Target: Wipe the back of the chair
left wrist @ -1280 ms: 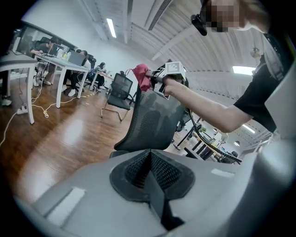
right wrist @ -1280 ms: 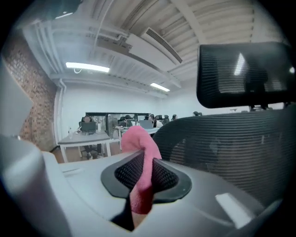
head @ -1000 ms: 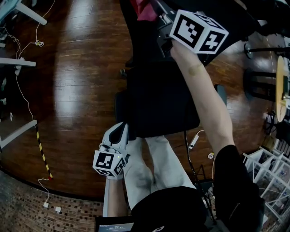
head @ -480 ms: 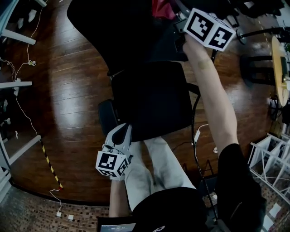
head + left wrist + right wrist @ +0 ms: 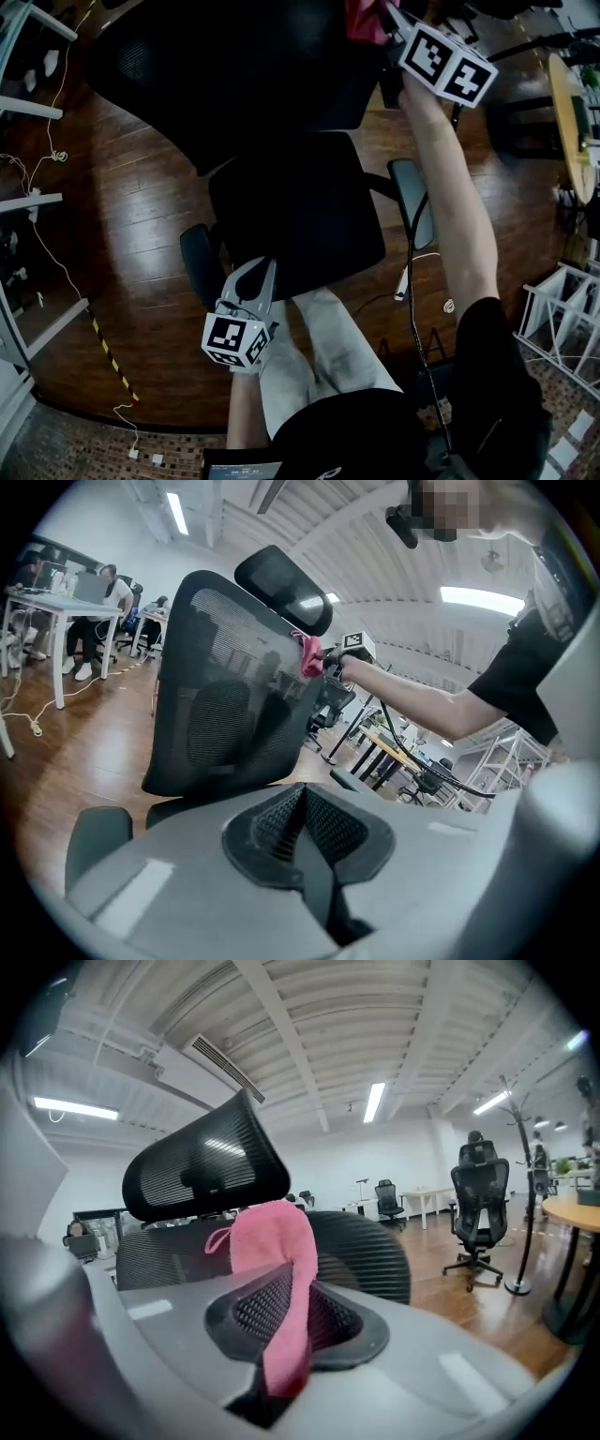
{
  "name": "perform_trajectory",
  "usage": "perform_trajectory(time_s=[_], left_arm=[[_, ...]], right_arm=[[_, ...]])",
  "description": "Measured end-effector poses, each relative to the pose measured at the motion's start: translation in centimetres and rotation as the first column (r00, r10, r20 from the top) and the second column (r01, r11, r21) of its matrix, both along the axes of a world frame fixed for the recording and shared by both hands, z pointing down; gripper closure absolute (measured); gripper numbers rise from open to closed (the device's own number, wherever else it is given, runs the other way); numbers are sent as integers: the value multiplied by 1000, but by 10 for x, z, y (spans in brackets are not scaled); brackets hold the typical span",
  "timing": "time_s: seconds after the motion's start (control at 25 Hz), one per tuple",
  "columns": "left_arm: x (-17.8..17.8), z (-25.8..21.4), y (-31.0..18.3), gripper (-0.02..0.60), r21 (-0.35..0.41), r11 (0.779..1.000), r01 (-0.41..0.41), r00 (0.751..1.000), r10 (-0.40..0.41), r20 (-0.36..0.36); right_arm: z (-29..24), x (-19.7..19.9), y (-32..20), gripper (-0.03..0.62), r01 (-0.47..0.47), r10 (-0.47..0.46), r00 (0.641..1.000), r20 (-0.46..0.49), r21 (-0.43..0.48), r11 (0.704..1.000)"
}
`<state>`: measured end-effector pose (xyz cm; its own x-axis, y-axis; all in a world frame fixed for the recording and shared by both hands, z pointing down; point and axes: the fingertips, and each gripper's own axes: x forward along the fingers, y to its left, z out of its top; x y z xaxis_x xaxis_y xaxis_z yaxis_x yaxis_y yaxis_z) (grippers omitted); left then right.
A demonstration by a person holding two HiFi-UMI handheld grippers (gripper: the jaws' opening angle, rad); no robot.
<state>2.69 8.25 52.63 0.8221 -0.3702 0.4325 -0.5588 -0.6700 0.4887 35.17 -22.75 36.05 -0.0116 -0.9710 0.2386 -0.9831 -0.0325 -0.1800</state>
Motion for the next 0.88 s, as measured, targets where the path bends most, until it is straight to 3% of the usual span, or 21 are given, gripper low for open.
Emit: perform_trajectory(time_s=[0.28,0.48,0.64,0.88], left_arm=[[22,-4,1,588,2,1000,-31,1000,31,-5],[26,-7,2,588,9,999,-48,999,48,-9],[21,-9,3,588,10,999,-43,999,43,-11],[2,-12,2,588,6,1000,-3,1000,3,-21]], right_arm=[[-7,63,23,546,-129,124,981,-147,-22,991],[-14,87,33,546,-195,190,968,-162,-18,981],[-14,72,28,546,-167,162,975,-152,-21,986],[-13,12,3,546,-78,70,976,-208,-32,996]])
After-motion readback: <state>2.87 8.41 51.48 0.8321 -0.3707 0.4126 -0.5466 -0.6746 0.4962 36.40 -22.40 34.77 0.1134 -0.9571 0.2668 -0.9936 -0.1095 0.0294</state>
